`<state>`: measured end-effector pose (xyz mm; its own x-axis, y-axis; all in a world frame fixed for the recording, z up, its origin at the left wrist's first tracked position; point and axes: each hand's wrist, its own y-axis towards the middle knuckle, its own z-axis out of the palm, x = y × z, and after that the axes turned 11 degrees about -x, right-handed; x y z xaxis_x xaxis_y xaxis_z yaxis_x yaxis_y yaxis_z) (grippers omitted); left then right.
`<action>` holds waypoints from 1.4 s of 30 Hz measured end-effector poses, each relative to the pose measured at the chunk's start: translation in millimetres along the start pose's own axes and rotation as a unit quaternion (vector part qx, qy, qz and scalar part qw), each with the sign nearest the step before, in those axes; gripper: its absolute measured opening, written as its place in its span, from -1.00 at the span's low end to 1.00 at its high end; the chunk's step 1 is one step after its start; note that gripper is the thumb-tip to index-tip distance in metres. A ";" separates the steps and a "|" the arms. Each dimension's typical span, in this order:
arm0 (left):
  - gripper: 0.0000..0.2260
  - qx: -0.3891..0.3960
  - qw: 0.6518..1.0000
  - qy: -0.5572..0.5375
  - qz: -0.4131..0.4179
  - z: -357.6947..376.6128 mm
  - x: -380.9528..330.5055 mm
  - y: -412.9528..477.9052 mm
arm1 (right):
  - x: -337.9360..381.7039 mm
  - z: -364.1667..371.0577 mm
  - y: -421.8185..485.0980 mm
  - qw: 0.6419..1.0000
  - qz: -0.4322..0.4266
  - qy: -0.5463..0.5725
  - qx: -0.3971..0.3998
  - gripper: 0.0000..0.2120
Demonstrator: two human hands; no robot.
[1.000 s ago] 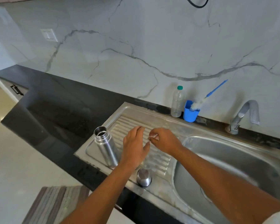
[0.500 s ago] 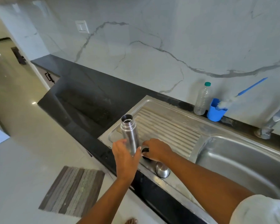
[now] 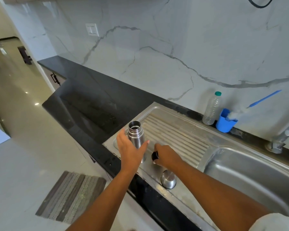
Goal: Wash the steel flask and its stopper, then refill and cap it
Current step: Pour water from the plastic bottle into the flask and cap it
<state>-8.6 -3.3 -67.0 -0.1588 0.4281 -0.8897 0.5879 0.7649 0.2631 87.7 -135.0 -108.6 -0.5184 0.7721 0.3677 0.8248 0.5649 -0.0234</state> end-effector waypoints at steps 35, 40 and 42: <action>-0.44 0.083 0.992 -0.075 -0.055 -0.1 3.6 35.2 | 101.3 -151.2 56.8 0.971 -0.235 0.023 0.041 -0.44; -0.39 0.104 0.986 -0.096 -0.086 1.5 10.1 42.0 | 104.3 -148.0 66.2 0.966 -0.247 -0.056 0.045 -0.53; -0.40 0.110 0.985 -0.100 -0.090 2.3 11.3 43.8 | 105.4 -148.4 68.7 0.967 -0.246 -0.064 0.036 -0.56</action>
<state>17.2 33.9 -66.4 -0.1298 0.1755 -0.9759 0.7255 0.6877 0.0272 123.3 -57.9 66.5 -0.8711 0.4321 0.2335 0.4562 0.8880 0.0585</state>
